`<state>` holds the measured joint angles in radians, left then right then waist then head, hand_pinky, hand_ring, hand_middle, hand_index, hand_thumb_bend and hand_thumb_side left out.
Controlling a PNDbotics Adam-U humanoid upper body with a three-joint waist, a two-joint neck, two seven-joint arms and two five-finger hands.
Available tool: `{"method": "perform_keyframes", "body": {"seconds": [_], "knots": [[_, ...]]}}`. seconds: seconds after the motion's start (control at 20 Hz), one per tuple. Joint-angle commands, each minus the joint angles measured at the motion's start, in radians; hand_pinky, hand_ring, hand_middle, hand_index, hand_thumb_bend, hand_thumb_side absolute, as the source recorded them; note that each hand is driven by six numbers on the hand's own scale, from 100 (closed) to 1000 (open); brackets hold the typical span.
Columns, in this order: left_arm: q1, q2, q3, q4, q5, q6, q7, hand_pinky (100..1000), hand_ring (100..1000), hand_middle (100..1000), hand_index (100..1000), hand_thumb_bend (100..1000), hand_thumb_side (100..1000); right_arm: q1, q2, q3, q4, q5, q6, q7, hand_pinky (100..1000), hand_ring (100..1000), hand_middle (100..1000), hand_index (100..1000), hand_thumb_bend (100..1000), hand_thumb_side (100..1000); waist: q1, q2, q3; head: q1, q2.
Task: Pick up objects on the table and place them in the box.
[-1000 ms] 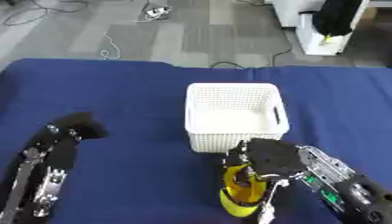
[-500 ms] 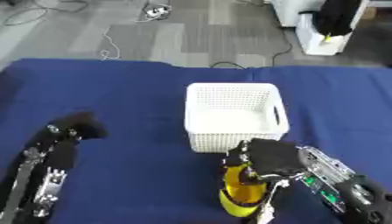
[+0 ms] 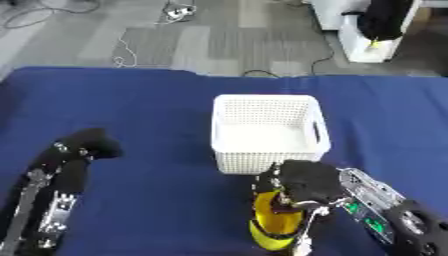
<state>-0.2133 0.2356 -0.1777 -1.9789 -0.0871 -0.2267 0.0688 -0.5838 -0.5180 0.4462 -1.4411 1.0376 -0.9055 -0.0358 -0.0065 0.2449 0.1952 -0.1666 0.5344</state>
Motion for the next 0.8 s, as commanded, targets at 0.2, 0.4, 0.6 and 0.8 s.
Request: {"method": "perform_keyframes", "body": {"seconds": [0.2, 0.4, 0.6, 0.8], "knots": [[-0.010, -0.001, 0.001, -0.021, 0.007, -0.003, -0.001, 689, 652, 611, 815, 190, 844, 0.002, -0.012, 0.016, -0.009, -0.037, -0.001, 0.047, 100, 100, 100, 100, 783, 477, 0.004, -0.010, 0.001, 0.008, -0.009], [-0.008, -0.001, 0.001, -0.021, 0.007, -0.003, -0.001, 689, 652, 611, 815, 190, 844, 0.003, -0.014, 0.008, -0.021, -0.077, -0.001, 0.079, 100, 100, 100, 100, 777, 478, 0.005, -0.011, 0.000, 0.008, -0.008], [-0.006, -0.001, 0.001, -0.021, 0.007, -0.002, 0.000, 689, 652, 610, 815, 190, 844, 0.006, -0.017, -0.006, -0.039, -0.120, -0.001, 0.117, 100, 100, 100, 100, 767, 473, 0.006, -0.015, -0.003, 0.009, -0.005], [-0.001, 0.000, 0.002, -0.021, 0.007, -0.002, 0.002, 690, 651, 610, 815, 190, 842, 0.008, -0.019, -0.021, -0.059, -0.177, -0.001, 0.168, 100, 100, 100, 100, 766, 470, 0.009, -0.021, -0.009, 0.010, -0.001]]}}
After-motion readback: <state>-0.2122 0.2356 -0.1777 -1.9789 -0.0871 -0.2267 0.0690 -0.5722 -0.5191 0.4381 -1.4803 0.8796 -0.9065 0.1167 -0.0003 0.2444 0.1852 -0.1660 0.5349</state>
